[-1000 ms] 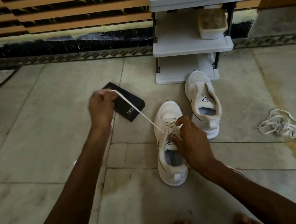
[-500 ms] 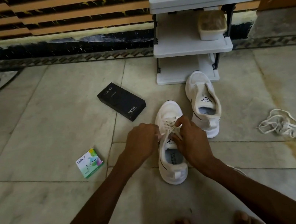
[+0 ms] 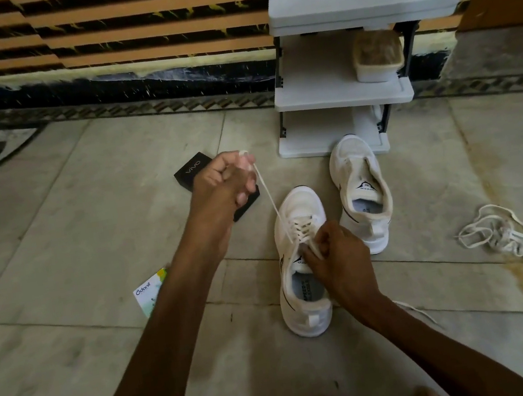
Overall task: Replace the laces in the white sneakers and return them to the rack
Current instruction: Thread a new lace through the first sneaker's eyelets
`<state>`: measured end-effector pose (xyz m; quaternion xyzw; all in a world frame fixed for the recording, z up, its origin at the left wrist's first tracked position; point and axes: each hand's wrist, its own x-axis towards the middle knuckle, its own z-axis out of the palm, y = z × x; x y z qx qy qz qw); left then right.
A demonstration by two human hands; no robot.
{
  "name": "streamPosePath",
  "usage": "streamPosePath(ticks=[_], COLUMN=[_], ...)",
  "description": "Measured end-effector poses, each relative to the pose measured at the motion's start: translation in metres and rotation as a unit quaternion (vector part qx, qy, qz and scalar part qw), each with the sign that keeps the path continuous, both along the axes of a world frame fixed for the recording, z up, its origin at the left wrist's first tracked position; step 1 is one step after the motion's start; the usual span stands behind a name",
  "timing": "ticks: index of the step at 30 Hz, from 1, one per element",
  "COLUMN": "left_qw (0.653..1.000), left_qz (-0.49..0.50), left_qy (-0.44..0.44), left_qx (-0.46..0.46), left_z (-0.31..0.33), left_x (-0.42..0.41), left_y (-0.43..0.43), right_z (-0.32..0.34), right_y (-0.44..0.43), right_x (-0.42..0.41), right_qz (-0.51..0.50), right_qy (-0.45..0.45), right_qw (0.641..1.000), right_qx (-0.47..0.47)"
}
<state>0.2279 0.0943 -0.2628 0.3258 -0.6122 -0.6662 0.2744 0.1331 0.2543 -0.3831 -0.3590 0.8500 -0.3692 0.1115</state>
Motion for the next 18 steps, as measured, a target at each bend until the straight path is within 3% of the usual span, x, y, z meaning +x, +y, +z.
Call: streamPosePath(ticks=[3,6,11,16,18], left_qw=[0.978,0.932,0.905,0.904,0.888], left_qz=[0.007,-0.053,-0.166,-0.098,-0.077], left_qy=[-0.168,-0.261,-0.315,-0.355,-0.387], left_qx=[-0.123,-0.246,-0.235,-0.217,-0.238], left_z=[-0.015,-0.033,-0.059,-0.079,-0.078], left_x=[0.000,0.002,-0.003,-0.008,-0.012], left_y=[0.004,0.022,0.055,0.073,0.076], right_z=[0.002,0.006,0.003,0.004,0.006], right_y=[0.012,0.023,0.027,0.025,0.024], right_x=[-0.009,-0.014,-0.027,-0.038,-0.040], right_qz=[-0.004,0.014,0.046,0.047,0.050], right_qy=[-0.013,-0.042,-0.152,-0.229,-0.246], right_qw=[1.000,0.999,0.987,0.972,0.968], right_qx=[0.000,0.013,-0.016,0.006,0.012])
